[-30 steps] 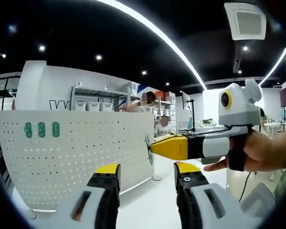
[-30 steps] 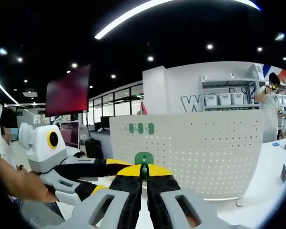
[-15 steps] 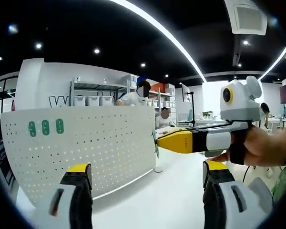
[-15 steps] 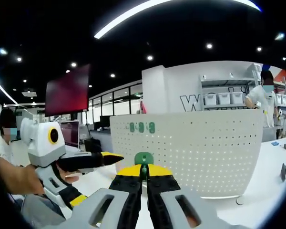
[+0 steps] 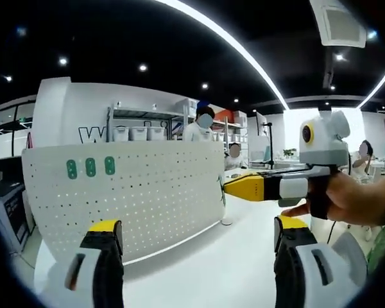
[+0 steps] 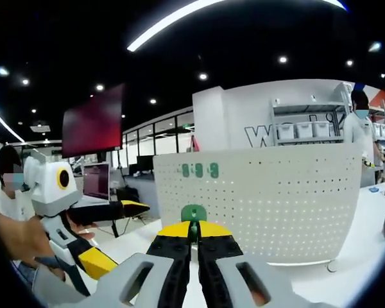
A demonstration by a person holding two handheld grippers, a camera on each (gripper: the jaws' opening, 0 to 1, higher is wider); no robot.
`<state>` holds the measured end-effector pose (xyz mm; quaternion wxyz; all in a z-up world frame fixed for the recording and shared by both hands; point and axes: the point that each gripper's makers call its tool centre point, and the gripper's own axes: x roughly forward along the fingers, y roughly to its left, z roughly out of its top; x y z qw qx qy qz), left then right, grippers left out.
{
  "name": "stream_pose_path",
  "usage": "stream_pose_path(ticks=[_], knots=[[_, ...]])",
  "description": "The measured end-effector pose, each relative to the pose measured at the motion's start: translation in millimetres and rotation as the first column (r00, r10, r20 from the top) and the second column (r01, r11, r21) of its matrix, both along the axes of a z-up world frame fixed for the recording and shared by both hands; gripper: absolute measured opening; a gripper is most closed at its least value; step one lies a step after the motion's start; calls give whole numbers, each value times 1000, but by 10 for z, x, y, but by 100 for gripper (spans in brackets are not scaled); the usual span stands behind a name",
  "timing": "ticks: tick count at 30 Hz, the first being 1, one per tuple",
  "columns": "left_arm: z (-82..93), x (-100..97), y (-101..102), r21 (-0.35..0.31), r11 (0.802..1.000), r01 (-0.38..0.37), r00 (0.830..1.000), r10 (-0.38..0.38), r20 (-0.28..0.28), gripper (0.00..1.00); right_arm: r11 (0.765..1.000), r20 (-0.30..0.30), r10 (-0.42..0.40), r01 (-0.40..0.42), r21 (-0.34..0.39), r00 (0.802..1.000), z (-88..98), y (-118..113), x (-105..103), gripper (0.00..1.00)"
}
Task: Insert the hook assembly into the mounting plate slot until the hook locks in place.
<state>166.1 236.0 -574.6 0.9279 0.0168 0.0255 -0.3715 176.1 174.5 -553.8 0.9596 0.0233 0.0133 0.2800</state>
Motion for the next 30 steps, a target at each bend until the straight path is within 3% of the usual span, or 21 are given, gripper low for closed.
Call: stream_pose_path(ticks=[12, 30], knots=[[33, 43, 329, -7, 1000, -17, 1000, 17, 5, 100, 1000, 12, -7, 7, -17, 1000, 58, 211, 136, 1], [51, 99, 345, 11, 1000, 15, 1000, -15, 12, 98, 993, 108, -101, 107, -48, 989, 465, 192, 646, 0]])
